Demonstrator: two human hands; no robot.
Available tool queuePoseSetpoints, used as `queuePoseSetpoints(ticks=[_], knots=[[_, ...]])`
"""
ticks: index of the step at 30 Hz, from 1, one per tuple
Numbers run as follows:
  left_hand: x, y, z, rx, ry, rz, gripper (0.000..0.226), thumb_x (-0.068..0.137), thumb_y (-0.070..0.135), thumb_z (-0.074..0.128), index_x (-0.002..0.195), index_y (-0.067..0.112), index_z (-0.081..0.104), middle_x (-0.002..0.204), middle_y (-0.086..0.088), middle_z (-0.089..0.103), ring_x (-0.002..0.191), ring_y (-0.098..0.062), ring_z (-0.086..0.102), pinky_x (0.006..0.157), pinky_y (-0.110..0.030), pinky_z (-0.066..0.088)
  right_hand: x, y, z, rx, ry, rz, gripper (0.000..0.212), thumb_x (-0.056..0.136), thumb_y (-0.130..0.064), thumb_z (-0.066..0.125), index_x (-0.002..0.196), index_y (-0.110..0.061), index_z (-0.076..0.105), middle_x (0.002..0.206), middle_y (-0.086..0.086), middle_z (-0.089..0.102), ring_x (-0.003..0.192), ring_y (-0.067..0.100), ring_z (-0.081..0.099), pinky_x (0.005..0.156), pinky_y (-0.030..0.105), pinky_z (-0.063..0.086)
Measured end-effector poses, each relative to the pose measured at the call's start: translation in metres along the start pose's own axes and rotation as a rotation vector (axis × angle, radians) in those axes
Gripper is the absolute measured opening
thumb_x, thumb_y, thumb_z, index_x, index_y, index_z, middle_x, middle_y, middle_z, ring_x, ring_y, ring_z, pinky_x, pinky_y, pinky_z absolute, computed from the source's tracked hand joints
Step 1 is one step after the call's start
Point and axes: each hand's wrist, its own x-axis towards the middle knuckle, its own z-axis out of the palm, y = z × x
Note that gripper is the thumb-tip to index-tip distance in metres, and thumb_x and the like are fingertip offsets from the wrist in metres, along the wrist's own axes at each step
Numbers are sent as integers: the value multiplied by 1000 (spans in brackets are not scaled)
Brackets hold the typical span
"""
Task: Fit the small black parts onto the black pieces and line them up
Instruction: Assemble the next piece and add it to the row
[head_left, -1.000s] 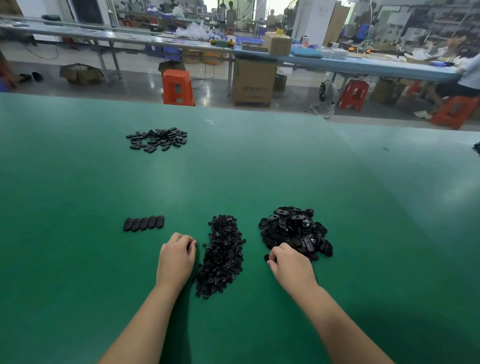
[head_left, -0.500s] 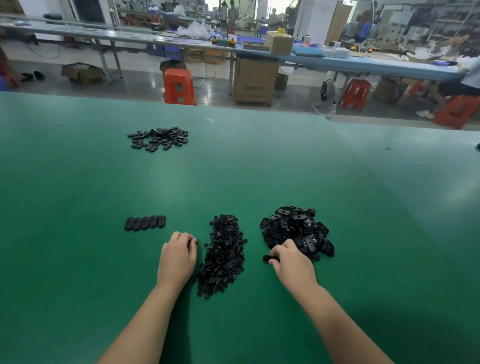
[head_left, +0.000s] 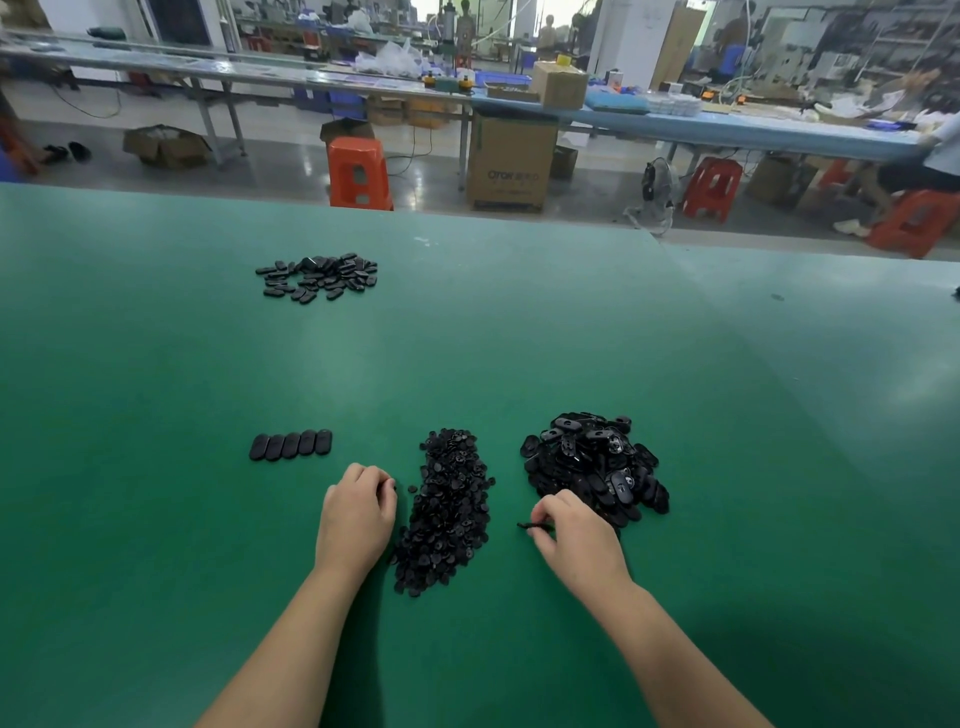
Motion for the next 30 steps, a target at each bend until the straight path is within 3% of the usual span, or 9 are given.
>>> queuePoseSetpoints(ticks=[5,13,20,23,25,27,30], knots=[[0,1,-1,4,-2,7,16,100,22,53,91,17,65,91,4,55,77,-20,53,79,-37,47,-6,5,-2,3,-53,-59,26,98,-39,62,119,-25,69,116,-14,57,102,8,58,87,23,47],[0,-1,0,9,-9,2,16,100,23,53,91,18,65,90,6,54,77,-20,53,79,-36,46,-9,2,-2,108,56,16,8,98,-20,64,105,-18,67,105,-9,57,86,7,63,81,21,52],[0,0,0,7,-10,3,15,100,23,53,90,19,64,89,7,53,76,-16,52,77,-34,45,-17,-1,2,-7,36,-54,20,99,-34,60,108,-21,71,109,-9,61,93,9,60,79,18,47],[-1,1,-1,0,-12,-2,15,100,23,53,90,19,63,89,8,53,76,-16,52,77,-33,45,-17,-1,-1,51,60,5,21,100,-31,60,117,-21,66,115,-10,57,79,6,57,74,20,50],[-1,2,-1,-2,-13,-5,15,100,23,52,89,20,62,89,7,53,76,-16,52,76,-33,45,-13,0,-1,38,28,53,33,102,-33,57,133,-23,58,126,-11,52,73,4,53,66,15,40],[-1,3,-2,-9,-9,-15,15,100,23,53,88,20,61,89,7,53,76,-16,52,75,-34,46,-9,2,1,11,-11,73,42,103,-36,55,143,-24,52,131,-11,49,74,5,51,66,16,36],[-3,6,-3,-26,-2,-32,15,98,22,52,84,19,57,87,6,52,74,-16,49,72,-35,46,-4,1,1,-4,-37,77,40,103,-36,55,142,-25,56,131,-12,49,81,7,55,69,20,40]])
